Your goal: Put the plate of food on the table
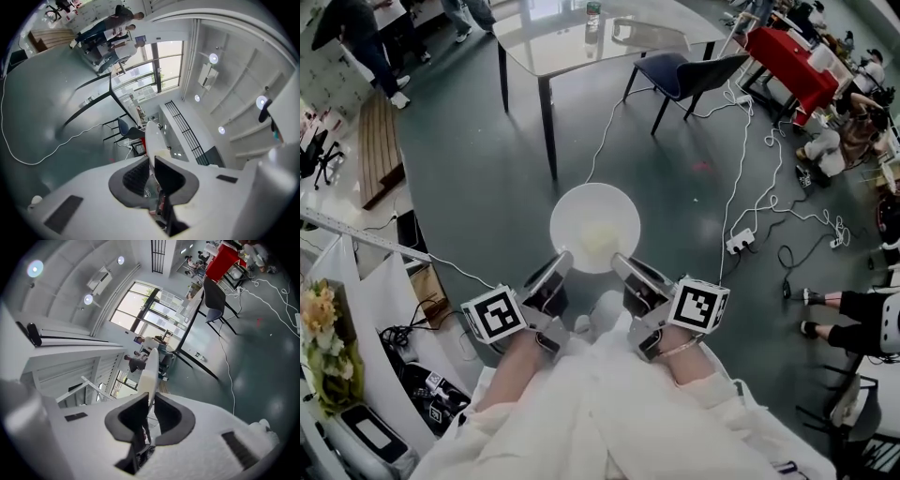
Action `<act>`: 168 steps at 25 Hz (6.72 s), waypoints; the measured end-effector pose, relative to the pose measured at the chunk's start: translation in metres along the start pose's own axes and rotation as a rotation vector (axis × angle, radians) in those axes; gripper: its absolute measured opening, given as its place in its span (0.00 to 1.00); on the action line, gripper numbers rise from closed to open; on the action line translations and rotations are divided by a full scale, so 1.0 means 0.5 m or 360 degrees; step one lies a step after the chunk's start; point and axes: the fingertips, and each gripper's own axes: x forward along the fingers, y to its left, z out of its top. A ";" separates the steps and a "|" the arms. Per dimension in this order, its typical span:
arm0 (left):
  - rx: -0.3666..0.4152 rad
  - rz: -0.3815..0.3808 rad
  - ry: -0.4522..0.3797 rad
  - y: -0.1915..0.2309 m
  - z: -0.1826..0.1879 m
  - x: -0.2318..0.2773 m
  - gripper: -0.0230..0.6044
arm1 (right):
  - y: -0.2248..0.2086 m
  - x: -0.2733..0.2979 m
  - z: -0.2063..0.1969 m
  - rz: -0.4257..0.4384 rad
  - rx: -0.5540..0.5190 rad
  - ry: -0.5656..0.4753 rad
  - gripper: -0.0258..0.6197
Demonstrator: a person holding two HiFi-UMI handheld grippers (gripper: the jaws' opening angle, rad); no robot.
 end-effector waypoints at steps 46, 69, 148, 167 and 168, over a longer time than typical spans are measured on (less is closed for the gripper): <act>0.0025 0.0141 -0.0014 0.155 0.426 0.627 0.10 | -0.365 0.373 0.591 0.0016 0.0059 0.0231 0.07; 0.0070 0.0023 0.0034 0.274 0.866 0.824 0.10 | -0.411 0.774 0.867 0.0005 0.0034 0.0079 0.07; -0.0321 0.0474 0.0054 0.684 1.199 1.214 0.10 | -0.829 1.247 1.127 -0.0272 0.0380 0.0666 0.08; -0.0299 0.0572 0.0115 0.714 1.182 1.217 0.11 | -0.859 1.248 1.105 -0.0390 0.0359 0.0736 0.09; -0.0299 0.0577 0.0121 0.714 1.181 1.217 0.11 | -0.859 1.248 1.105 -0.0404 0.0341 0.0746 0.09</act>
